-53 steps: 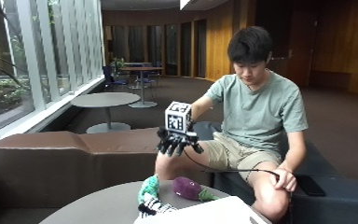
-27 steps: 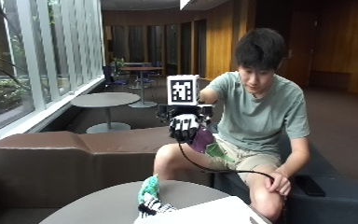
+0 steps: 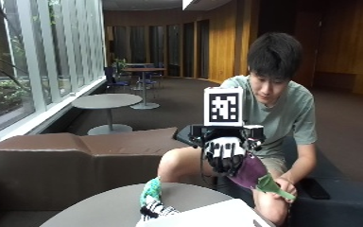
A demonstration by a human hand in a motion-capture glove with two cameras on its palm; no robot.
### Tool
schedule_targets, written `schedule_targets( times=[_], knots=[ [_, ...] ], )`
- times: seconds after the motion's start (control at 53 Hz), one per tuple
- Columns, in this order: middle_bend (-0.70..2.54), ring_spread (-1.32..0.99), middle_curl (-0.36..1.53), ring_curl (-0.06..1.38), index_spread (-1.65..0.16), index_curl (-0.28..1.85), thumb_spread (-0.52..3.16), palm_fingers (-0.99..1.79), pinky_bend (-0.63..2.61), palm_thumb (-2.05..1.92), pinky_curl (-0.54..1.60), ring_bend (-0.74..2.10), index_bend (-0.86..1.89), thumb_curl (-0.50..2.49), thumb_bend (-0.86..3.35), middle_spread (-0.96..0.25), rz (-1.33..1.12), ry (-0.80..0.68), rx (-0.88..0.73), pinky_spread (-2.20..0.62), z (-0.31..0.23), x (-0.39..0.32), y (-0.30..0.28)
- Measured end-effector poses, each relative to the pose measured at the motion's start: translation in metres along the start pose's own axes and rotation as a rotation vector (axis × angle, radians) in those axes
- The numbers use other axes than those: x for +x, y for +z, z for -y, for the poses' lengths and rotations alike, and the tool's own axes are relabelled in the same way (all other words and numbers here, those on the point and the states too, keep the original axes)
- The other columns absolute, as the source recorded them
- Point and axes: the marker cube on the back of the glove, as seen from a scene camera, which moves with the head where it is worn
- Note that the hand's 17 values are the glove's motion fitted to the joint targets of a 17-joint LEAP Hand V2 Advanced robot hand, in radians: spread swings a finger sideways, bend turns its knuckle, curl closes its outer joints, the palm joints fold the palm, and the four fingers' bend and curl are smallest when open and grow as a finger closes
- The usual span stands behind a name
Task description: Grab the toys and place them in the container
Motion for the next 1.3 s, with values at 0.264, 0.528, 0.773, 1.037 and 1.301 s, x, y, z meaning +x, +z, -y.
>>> schedule_targets(
  times=[0.264, 0.528, 0.773, 1.037, 1.301],
  knots=[
    [1.09, -0.35, 0.83, 0.67, -0.27, 0.87, 0.46, 0.77, 1.26, 0.62, 0.57, 1.41, 0.66, 0.95, -0.01, -0.21, -0.003, 0.126, -0.117, -0.36, 0.002, 0.010, 0.041],
    [0.39, -0.20, 0.59, 0.51, -0.18, 0.59, 1.02, -0.42, 1.36, 0.22, 0.52, 0.94, 0.08, 0.70, -0.06, -0.09, -0.093, 0.152, -0.315, -0.16, -0.029, 0.026, 0.034],
    [0.20, -0.09, 0.50, 0.38, -0.15, 0.41, 1.17, -0.24, 1.17, 0.10, 0.42, 0.66, 0.07, 0.54, -0.03, -0.01, -0.096, 0.240, -0.206, -0.03, -0.090, 0.092, -0.037],
    [0.18, -0.08, 0.47, 0.36, -0.15, 0.31, 1.23, -0.15, 1.04, 0.06, 0.37, 0.60, 0.08, 0.45, -0.02, -0.01, -0.142, 0.371, -0.274, 0.00, -0.193, 0.187, -0.050],
    [0.19, -0.07, 0.45, 0.36, -0.15, 0.25, 1.27, -0.13, 1.02, 0.02, 0.35, 0.60, 0.07, 0.39, -0.02, 0.00, -0.099, 0.498, -0.436, 0.01, -0.288, 0.260, 0.045]
  ],
)
